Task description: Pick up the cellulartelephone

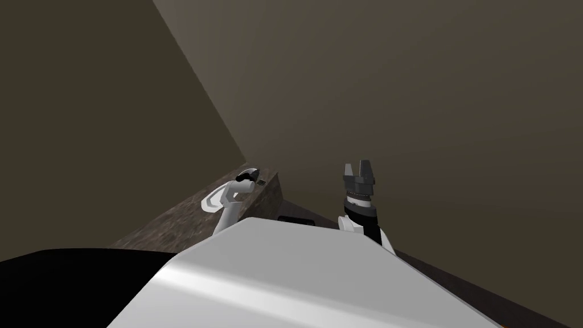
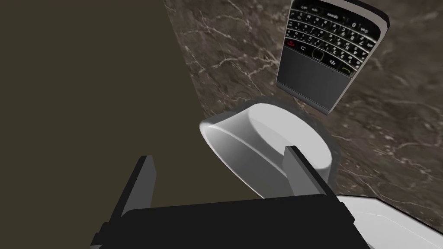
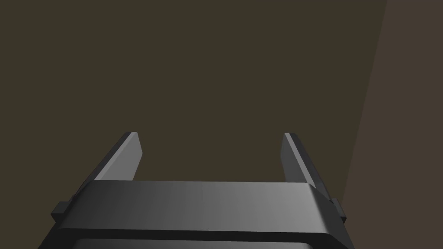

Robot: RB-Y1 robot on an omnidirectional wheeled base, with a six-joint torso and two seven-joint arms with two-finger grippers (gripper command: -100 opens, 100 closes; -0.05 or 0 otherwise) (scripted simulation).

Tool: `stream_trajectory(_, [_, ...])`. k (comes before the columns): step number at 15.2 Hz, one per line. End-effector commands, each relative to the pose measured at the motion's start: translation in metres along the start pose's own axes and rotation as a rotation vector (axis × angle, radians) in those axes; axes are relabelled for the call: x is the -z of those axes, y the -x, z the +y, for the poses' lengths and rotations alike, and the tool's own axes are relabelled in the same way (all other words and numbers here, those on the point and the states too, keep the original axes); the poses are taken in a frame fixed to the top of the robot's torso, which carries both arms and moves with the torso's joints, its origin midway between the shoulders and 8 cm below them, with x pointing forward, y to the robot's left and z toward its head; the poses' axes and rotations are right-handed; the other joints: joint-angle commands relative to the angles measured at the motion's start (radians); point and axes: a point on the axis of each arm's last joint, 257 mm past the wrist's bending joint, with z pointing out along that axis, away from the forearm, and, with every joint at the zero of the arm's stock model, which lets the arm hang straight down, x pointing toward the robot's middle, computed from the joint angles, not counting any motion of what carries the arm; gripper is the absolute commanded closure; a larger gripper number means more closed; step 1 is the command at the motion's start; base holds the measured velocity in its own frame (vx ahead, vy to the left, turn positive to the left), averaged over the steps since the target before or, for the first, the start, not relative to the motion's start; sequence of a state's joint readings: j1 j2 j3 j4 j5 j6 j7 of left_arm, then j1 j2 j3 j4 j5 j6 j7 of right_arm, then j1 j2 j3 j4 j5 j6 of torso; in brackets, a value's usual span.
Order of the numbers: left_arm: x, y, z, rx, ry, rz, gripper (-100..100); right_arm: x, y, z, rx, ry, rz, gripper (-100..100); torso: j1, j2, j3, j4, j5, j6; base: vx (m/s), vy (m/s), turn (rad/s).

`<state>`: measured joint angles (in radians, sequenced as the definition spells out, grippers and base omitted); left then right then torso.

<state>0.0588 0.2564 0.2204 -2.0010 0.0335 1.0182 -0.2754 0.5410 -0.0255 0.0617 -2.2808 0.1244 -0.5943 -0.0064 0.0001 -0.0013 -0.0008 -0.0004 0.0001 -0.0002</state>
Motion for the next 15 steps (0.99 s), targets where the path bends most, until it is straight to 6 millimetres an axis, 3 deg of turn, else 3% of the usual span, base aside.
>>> stream_trajectory(1, [-0.004,0.002,0.007,-0.003,0.046,0.005,-100,0.000,0.000,0.000,0.000,0.000,0.000,0,0.000,0.000,0.000,0.000,0.000,0.000,0.018,0.001,-0.041])
stream_trajectory(15, [-0.006,0.000,0.062,-0.004,0.318,0.064,-100,0.000,0.000,0.000,0.000,0.000,0.000,0,0.000,-0.001,0.000,0.000,0.000,0.000,0.023,0.002,-0.028])
